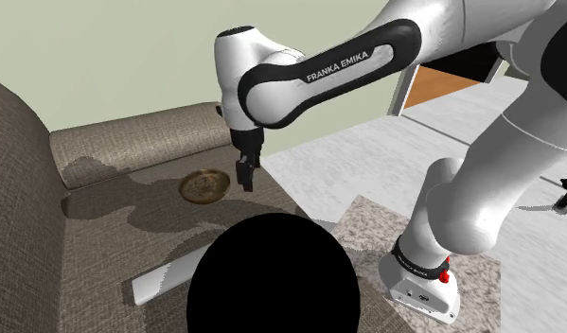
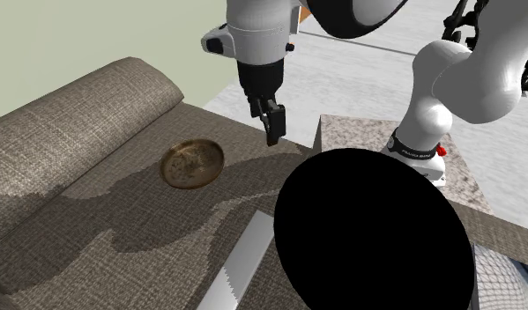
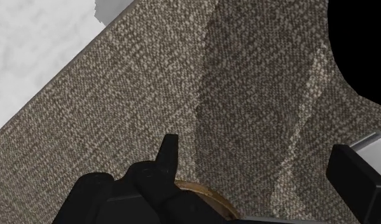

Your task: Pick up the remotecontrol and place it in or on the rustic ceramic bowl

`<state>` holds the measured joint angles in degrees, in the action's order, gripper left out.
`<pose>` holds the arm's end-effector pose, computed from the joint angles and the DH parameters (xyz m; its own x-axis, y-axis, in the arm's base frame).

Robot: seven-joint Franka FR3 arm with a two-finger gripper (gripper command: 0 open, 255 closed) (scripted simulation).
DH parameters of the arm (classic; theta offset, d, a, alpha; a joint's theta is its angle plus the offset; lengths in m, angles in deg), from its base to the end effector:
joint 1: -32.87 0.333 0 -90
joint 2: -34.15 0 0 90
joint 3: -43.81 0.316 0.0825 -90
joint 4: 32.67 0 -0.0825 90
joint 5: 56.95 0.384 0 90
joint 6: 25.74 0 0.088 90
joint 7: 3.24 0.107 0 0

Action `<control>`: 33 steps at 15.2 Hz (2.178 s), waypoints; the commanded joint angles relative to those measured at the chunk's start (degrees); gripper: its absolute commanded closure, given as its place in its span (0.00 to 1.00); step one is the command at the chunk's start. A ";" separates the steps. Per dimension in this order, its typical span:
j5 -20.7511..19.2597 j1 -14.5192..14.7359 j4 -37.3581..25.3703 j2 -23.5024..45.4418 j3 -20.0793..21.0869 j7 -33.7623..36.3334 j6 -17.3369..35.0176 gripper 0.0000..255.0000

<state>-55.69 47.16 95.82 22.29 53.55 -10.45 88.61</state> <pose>0.4370 0.1988 0.4489 0.8614 0.5061 -0.0440 0.5069 -0.8619 0.0097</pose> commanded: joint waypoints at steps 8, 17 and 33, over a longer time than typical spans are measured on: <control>-1.40 4.88 -8.54 13.22 5.11 -2.88 5.60 0.00; -5.44 10.49 -18.41 25.93 9.58 -4.76 8.86 0.00; -7.60 11.96 -17.92 30.85 9.66 -4.14 14.12 0.00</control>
<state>-63.28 59.12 77.90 53.13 63.22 -14.60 102.71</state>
